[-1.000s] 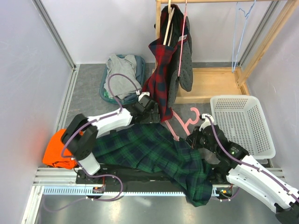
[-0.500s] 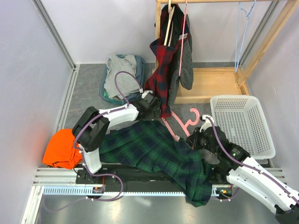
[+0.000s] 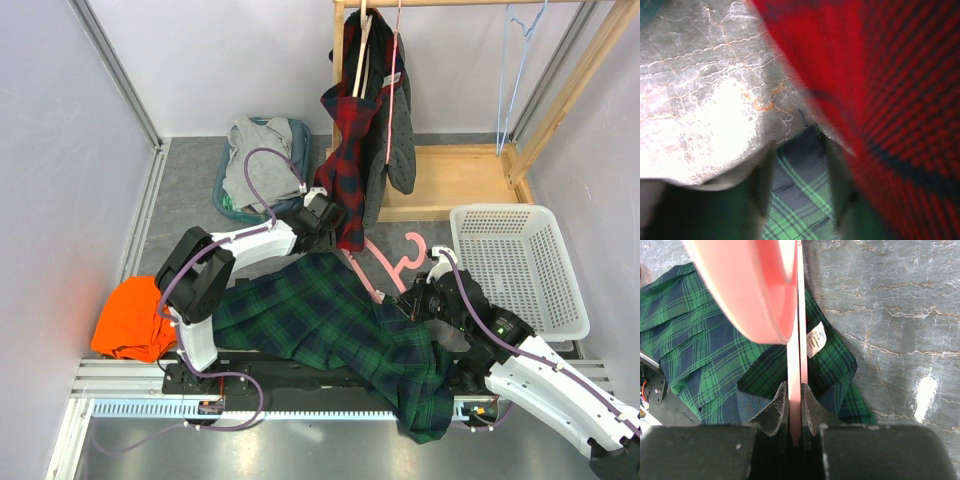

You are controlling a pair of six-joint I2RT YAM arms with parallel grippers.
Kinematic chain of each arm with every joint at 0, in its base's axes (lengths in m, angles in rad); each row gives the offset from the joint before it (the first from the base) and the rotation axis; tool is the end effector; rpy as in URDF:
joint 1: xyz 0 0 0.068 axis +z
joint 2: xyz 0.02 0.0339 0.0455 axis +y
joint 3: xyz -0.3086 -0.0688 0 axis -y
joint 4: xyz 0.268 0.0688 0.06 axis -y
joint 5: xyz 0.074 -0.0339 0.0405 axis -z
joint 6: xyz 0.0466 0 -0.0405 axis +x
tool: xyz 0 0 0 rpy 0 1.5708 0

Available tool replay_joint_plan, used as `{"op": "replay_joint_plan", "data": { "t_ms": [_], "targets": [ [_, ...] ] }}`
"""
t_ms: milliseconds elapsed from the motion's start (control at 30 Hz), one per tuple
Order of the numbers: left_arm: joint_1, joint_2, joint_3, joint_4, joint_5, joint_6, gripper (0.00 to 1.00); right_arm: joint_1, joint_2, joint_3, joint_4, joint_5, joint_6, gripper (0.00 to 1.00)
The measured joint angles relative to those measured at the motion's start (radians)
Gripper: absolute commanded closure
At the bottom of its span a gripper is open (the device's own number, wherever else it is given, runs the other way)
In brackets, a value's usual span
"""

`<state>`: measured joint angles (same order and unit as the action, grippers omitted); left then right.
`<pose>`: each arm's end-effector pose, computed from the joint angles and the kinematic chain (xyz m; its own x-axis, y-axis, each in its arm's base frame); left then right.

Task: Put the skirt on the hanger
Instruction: Hang the skirt on the hanger.

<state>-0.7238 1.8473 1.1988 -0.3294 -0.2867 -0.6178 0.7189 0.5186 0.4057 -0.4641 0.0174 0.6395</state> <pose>0.3237 -0.2685 0.1979 -0.8059 -0.0292 -0.5913 0.0613 0.9893 -0.1325 0.0954 0.0824 0.2301 -0.7158 0.1665 -0.6782 -0.2745 0.8258 0.4926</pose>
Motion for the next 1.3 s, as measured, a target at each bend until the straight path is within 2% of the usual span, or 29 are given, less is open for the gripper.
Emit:
{"op": "replay_joint_plan", "data": {
  "t_ms": [100,200,233,533,800,1300],
  "targets": [
    [0.001,0.007,0.000,-0.001,0.001,0.006,0.72,0.000,0.000,0.000,0.000,0.000,0.000,1.00],
    [0.003,0.007,0.000,-0.003,0.003,0.007,0.89,0.000,0.000,0.000,0.000,0.000,0.000,1.00],
    [0.005,0.007,0.000,-0.003,0.005,0.009,0.98,0.000,0.000,0.000,0.000,0.000,0.000,1.00],
    [0.010,-0.027,-0.018,-0.027,0.006,0.033,0.98,0.000,-0.008,0.042,-0.031,-0.043,-0.040,1.00],
    [0.018,-0.175,-0.065,-0.068,0.003,0.066,0.98,-0.001,-0.069,0.114,-0.014,-0.197,-0.106,1.00],
    [0.018,-0.490,-0.164,-0.158,-0.038,0.118,0.98,-0.001,-0.117,0.121,-0.022,-0.181,-0.124,1.00]
  ]
}}
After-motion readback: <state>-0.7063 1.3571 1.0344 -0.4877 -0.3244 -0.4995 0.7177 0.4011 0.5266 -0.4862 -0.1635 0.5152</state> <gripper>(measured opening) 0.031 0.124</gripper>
